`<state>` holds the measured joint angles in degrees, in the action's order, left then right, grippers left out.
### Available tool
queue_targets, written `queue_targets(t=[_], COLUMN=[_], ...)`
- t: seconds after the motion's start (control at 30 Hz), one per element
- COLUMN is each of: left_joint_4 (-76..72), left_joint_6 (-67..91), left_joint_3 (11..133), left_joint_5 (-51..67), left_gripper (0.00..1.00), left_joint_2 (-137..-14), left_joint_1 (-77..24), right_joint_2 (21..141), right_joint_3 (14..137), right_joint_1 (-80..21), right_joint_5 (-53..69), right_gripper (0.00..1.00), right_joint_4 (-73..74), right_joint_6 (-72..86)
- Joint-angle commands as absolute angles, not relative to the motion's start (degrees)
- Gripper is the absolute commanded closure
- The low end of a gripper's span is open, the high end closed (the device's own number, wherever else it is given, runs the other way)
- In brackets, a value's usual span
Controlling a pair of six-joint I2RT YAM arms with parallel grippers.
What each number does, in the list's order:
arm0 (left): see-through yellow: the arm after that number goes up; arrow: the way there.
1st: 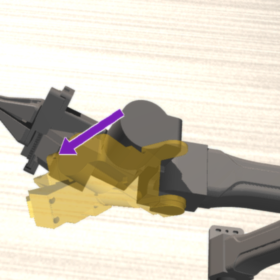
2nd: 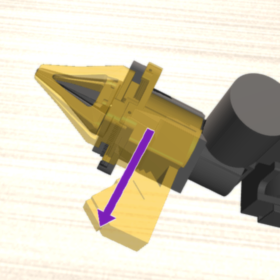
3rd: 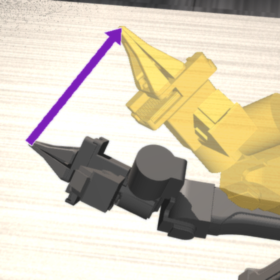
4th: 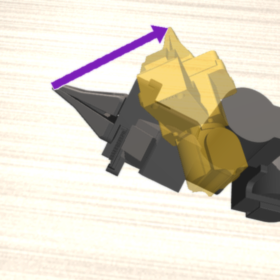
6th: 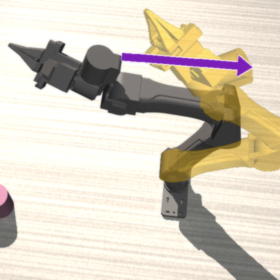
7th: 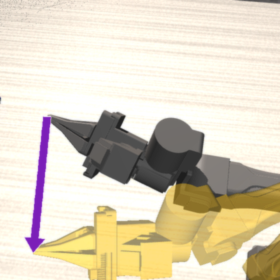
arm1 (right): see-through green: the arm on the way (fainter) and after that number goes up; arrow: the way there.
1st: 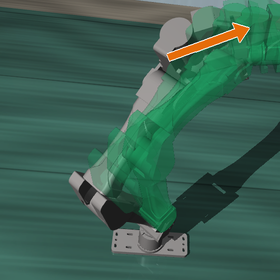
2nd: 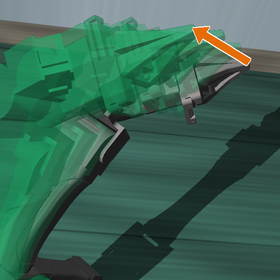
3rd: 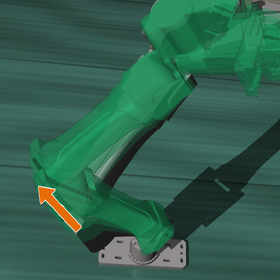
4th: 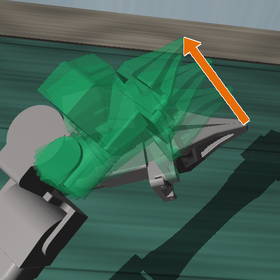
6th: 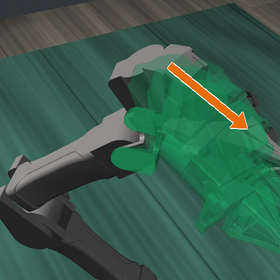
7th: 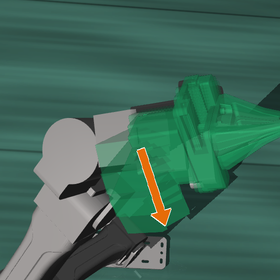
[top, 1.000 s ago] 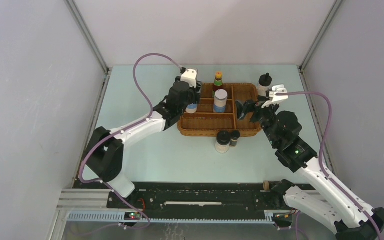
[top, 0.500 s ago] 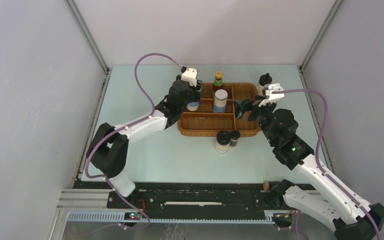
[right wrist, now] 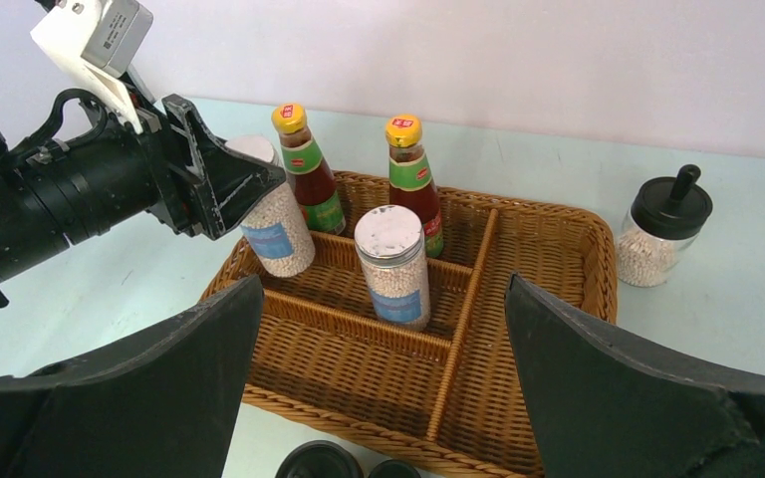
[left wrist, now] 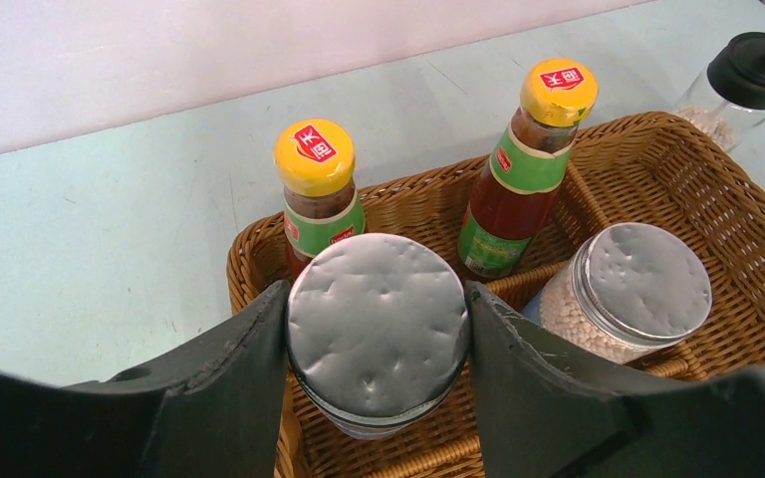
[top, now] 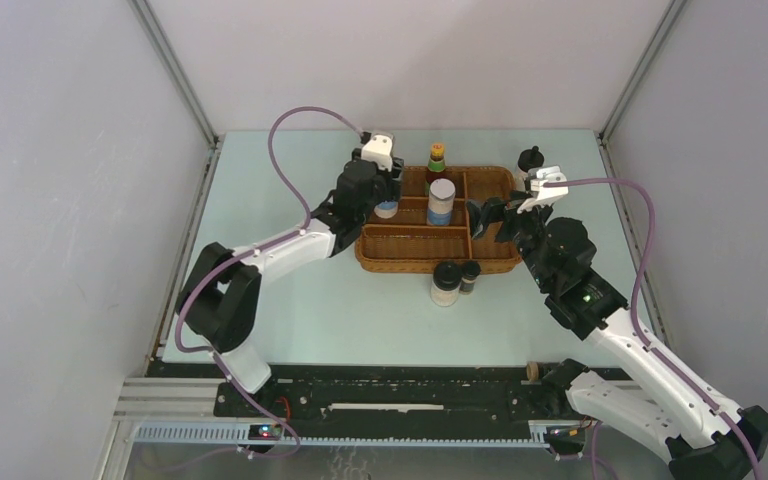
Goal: Organize the condiment bottles
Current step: Place the bottle in the storage box.
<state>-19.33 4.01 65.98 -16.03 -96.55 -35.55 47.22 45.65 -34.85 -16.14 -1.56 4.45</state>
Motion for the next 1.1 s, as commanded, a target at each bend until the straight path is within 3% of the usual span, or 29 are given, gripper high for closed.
queue_targets(t=[0.0, 0.97, 1.07], left_joint_4=[-26.0, -26.9, -25.7], left_joint_6=[4.2, 8.3, 8.9], left_joint_3=[64.6, 58.8, 59.3], left_joint_5=[-15.5, -15.7, -15.7], left_gripper=[1.00, 1.00, 0.94], left_joint_2=[-96.0, -97.1, -97.4], left_joint_1=[-35.2, -35.4, -35.4], right_joint_2=[47.2, 47.0, 47.0], right_joint_3=[45.6, 45.6, 45.6], right_joint_1=[-34.5, -35.8, -35.8], right_joint_5=[-16.3, -16.3, -16.3], right_gripper=[0.00, 0.00, 0.00], right_joint_4=[-4.1, -3.2, -3.0], right_joint_6=[5.4, 6.1, 6.1])
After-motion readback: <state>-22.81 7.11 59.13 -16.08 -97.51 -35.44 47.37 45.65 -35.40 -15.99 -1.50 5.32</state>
